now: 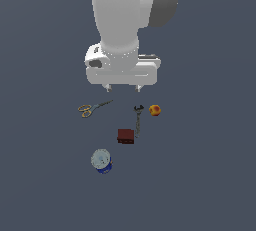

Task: Pick up a designated object from a clutter of objects.

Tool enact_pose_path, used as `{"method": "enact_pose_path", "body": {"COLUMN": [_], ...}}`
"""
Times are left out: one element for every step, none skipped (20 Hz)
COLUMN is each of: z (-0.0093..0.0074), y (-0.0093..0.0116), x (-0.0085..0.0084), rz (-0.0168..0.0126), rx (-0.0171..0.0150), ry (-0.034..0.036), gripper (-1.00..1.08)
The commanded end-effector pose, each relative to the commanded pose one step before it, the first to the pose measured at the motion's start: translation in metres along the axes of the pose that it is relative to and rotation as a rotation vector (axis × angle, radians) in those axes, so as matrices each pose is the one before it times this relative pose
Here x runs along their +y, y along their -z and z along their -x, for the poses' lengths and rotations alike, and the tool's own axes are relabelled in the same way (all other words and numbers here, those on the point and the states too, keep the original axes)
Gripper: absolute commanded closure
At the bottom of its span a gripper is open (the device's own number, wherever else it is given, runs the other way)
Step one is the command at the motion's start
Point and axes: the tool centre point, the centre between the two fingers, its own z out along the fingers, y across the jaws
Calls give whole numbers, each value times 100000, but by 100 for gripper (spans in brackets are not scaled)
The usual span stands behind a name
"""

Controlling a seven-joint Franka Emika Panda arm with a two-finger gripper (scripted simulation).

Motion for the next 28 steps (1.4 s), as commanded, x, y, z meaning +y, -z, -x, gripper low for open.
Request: {"method": "enact_pose_path", "body": {"z": [0, 1, 3, 5, 7, 8, 10, 10, 9, 9, 9, 9, 8, 3, -7, -14, -21, -29, -37, -47, -57, -67, -76, -85, -92, -99, -105, -111], "y": [0, -2, -5, -8, -11, -13, -13, -10, -4, 1, 6, 10, 12, 6, -11, -24, -37, -52, -68, -85, -104, -124, -143, -162, -179, -194, -210, -226], "x": [1, -24, -70, -110, -157, -203, -246, -258, -221, -180, -140, -92, -50, 18, 47, 32, 21, 8, 6, 7, 14, 20, 29, 35, 40, 42, 44, 48], "rz": [0, 17, 45, 72, 101, 129, 156, 161, 135, 108, 80, 50, 21, -16, -20, -3, 13, 29, 42, 53, 63, 71, 78, 87, 95, 103, 111, 118], "rx": [0, 0, -2, -3, -5, -7, -10, -11, -11, -11, -10, -8, -6, -1, 5, 8, 11, 15, 19, 24, 28, 34, 38, 43, 46, 49, 51, 54], "ry": [0, 118, 349, 563, 790, 1010, 1208, 1238, 1027, 805, 584, 348, 118, -137, -118, 48, 206, 370, 515, 653, 778, 901, 1018, 1139, 1255, 1369, 1486, 1605], "gripper": [-92, -92, -92, -92, -92, -92, -92, -92, -92, -92, -92, -92, -92, -92, -92, -92, -92, -92, -92, -92, -92, -92, -92, -92, -92, -92, -92, -92]}}
